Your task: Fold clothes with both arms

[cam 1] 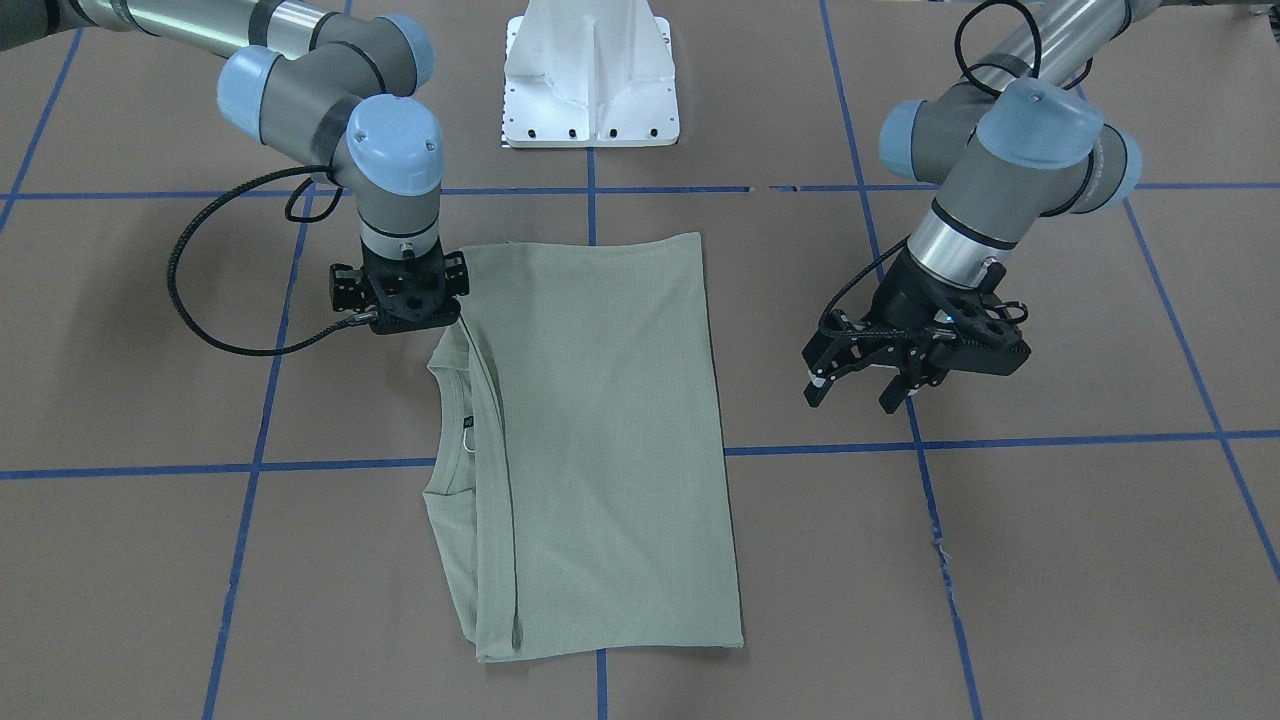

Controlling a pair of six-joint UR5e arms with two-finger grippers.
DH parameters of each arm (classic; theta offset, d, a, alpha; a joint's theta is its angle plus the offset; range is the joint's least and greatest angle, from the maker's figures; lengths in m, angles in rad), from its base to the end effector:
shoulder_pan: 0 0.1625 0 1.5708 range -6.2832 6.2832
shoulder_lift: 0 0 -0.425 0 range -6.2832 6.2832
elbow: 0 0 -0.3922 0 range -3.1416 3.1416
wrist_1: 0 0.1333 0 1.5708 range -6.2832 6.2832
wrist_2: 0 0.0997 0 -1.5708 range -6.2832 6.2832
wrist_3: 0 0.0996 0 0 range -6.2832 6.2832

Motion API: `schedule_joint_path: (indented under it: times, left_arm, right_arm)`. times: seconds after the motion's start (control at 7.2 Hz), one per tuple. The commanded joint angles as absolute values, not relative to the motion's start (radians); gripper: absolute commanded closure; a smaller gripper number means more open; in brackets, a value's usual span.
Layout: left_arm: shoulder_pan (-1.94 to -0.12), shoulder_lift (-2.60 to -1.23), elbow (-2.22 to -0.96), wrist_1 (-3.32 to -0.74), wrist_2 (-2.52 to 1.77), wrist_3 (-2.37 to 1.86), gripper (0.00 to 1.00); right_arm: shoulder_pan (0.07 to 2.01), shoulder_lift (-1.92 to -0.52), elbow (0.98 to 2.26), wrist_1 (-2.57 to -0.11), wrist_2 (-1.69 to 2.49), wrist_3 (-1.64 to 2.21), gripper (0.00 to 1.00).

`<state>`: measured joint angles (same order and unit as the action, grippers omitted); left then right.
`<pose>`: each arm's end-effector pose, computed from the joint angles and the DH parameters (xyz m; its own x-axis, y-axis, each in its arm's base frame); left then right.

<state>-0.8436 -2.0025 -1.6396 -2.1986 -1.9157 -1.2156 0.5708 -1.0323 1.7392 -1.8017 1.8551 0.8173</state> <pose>0.3572 -0.5513 0.3103 0.4408 -0.0029 -0.8976 0.3697 0.9118 0.1786 -0.4889 -0.4391 0.3119 0.8263 -0.2499 0.5048 0.2124 0.9683 0.1317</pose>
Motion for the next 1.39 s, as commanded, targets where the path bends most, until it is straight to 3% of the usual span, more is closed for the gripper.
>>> schedule_joint_path:
  times: [0.0,0.14,0.42,1.25]
  left_arm:
    - [-0.842,-2.002,-1.637,-2.201,-1.916,-1.213,0.0]
    - [-0.844,-2.002,-1.637,-2.2,-1.916,-1.213,0.0]
    - [-0.844,-1.997,-1.634,-2.207,-1.916,-1.213,0.0]
    - [-0.842,-2.002,-1.623,-2.21,-1.914,-1.215,0.0]
  right_arm:
    - [0.588,-0.903,1.606,-1.796,1.861,0.793,0.0]
    - [0.589,-0.834,1.51,-1.777,1.859,0.793,0.0]
    - [0.589,-0.828,1.401,-1.634,1.845,0.793,0.0]
    - [0.661,-0.879,1.408,-1.637,1.874,0.758,0.0]
